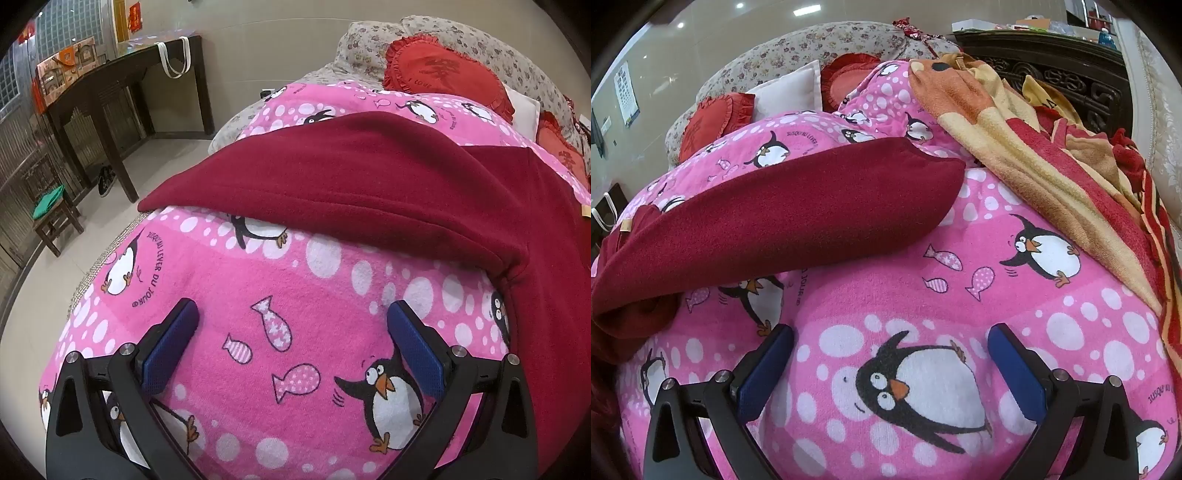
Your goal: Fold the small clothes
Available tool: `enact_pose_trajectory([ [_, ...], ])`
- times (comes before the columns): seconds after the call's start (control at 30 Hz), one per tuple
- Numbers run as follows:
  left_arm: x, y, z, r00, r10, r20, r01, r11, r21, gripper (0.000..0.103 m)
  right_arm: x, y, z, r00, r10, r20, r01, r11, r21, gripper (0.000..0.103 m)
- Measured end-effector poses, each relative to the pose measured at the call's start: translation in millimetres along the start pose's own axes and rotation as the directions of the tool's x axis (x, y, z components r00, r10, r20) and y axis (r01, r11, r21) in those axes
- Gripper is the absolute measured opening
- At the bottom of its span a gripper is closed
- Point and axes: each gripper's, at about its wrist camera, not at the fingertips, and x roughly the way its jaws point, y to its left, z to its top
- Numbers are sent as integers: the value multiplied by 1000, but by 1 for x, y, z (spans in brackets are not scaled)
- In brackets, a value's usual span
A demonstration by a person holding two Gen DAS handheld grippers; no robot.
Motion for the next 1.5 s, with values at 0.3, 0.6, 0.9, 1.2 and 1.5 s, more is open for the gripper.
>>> enact_pose_trajectory([
  [0.3,-5,-2,1,999,8,-36,-7,999,32,103,-3,-2,-1,997,34,72,-36,999,20,103],
  [0.6,-55,-15,-5,991,-111,-71,112,994,11,103,-5,14,4,999,-37,-9,37,999,-6,103],
  [0.9,-100,-53,-5,980,-193,-47,196,978,65,103,-46,21,-10,1000,-5,-27,6,999,52,103],
  [1.2,-127,-98,-4,960,-280,-16,278,945,172,103,-165,63,-20,992,-52,111,49,998,25,102],
  [1.5,-145,-121,-6,946,-323,-8,316,922,224,103,-204,124,-16,995,44,89,-44,999,-8,102],
])
